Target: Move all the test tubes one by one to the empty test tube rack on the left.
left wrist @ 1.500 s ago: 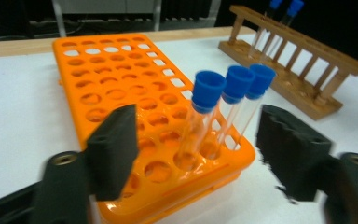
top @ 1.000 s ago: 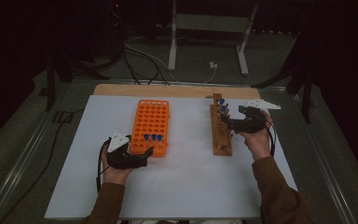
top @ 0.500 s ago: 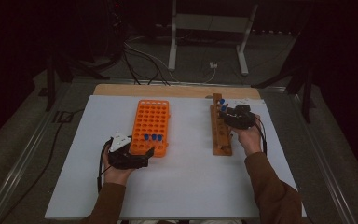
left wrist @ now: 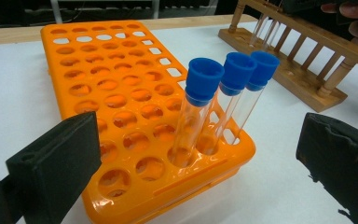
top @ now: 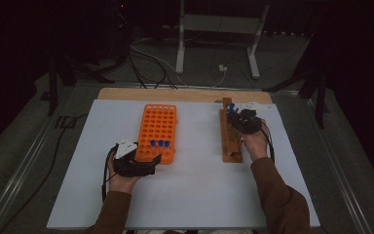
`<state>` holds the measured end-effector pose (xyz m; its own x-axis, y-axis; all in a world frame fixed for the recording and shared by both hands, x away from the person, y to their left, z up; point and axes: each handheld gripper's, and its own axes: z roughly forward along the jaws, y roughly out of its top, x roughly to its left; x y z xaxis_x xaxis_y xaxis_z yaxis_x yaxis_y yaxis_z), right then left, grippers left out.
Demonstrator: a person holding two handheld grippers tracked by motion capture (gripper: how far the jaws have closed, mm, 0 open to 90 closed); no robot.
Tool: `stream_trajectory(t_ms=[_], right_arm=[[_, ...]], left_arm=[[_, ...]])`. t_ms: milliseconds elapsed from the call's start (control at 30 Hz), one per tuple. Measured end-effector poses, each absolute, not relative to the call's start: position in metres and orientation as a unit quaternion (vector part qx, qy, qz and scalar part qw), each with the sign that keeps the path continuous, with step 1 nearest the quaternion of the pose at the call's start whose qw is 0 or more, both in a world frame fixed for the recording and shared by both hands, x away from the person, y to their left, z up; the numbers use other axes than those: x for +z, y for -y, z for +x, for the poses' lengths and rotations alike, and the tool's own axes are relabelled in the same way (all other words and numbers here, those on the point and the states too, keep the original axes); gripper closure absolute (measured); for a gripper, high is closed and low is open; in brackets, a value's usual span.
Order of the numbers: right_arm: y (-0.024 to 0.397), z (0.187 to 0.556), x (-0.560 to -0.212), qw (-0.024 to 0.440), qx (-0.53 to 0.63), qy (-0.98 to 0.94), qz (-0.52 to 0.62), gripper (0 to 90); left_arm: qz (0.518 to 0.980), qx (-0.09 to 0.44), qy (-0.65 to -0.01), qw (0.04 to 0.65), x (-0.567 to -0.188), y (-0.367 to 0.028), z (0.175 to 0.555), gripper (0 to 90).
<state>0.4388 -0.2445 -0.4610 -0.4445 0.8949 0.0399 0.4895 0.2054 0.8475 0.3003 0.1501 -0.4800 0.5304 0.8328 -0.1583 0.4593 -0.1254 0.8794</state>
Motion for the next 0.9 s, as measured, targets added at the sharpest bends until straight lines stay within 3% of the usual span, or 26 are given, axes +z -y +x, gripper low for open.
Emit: stream_trajectory(t_ms=[900], right_arm=[[0.255, 0.423, -0.441, 0.251, 0.45, -0.716, 0.471, 77.2]], left_arm=[[0.725, 0.192, -0.445, 0.489, -0.481, -0.151, 0.301, 0.7]])
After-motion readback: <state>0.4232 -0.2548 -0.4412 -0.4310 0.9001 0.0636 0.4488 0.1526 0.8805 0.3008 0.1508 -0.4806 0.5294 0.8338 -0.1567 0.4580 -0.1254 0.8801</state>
